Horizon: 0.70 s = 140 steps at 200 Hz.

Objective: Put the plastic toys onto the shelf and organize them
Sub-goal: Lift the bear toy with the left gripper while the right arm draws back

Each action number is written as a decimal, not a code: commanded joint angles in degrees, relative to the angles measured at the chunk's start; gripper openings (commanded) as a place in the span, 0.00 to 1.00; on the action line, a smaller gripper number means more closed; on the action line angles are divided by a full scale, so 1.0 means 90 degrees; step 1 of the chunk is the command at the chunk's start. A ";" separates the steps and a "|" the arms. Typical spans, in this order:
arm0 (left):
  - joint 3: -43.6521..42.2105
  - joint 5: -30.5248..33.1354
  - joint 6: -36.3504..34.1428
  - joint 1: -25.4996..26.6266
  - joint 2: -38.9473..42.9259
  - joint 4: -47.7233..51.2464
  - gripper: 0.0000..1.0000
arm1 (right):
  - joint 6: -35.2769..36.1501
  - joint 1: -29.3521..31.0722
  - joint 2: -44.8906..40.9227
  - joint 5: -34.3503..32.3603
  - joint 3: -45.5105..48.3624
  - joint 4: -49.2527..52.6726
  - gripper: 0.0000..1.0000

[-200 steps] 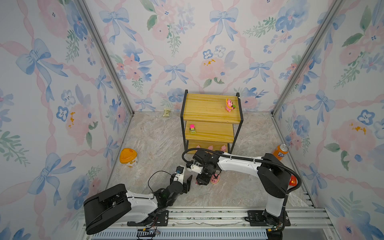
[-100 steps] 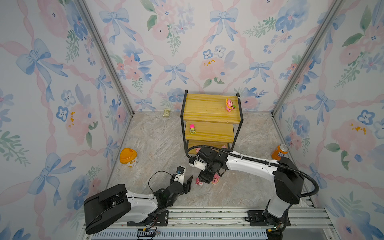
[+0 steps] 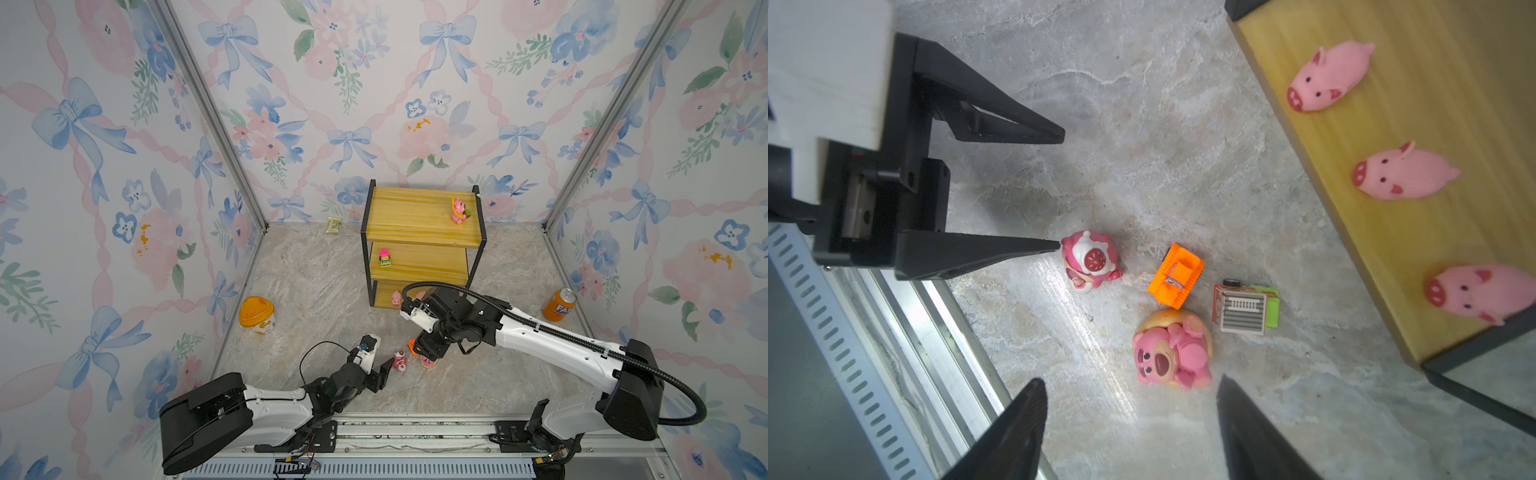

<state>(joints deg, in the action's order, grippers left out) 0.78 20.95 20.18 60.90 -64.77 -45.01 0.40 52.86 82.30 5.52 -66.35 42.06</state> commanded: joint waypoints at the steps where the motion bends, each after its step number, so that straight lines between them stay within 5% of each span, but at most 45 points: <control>1: -0.0120 -0.0403 -0.0325 0.0023 -0.0109 -0.0144 0.73 | -0.0231 -0.0172 -0.0288 -0.0074 0.0157 0.0005 0.68; 140: 0.0455 -0.0952 -0.0599 -0.0053 -0.1570 -0.1284 0.73 | -0.0299 -0.0452 -0.0603 -0.0066 0.0424 0.0053 0.69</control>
<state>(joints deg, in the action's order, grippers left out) 3.62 13.72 16.43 60.88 -77.67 -53.87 -1.34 49.47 78.91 5.52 -63.51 41.89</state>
